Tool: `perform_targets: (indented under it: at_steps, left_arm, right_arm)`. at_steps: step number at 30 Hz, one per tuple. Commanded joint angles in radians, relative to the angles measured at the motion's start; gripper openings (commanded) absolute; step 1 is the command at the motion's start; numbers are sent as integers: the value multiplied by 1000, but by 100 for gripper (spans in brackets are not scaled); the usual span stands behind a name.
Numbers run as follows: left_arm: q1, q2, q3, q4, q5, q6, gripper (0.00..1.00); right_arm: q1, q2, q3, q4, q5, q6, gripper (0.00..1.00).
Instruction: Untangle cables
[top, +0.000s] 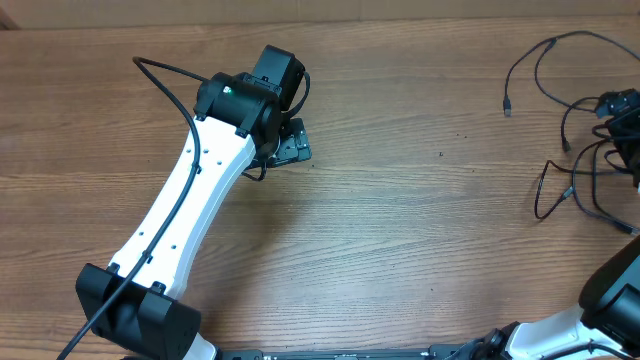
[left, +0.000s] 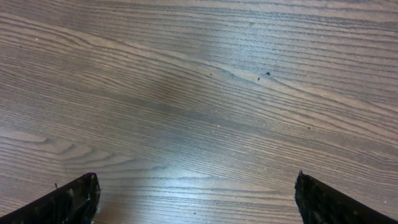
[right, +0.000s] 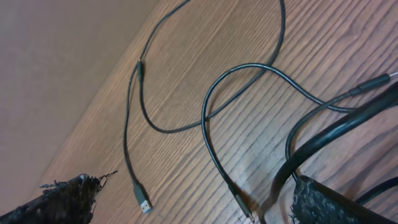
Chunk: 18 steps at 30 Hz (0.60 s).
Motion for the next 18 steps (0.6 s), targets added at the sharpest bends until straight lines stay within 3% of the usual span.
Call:
perform_targets:
  at_steps: [1,6,11,15,18]
  left_arm:
    - [4,7,2,0,5,12,100]
    - [4,7,2,0,5,12,100]
    - [4,7,2,0,5,12,100]
    - [4,7,2,0,5,12,100]
    - [4,7,2,0,5,12,100]
  right_arm:
    - [-2,-2,29,2,-39,-6,100]
    - [-2,-77,29,9,-196,-7,100]
    - [8,-340,29,-123,-196,-185,100]
    - [45,-457,29,-264,-196,-227,100]
    - [117,-514,29,-364,-195,-361,100]
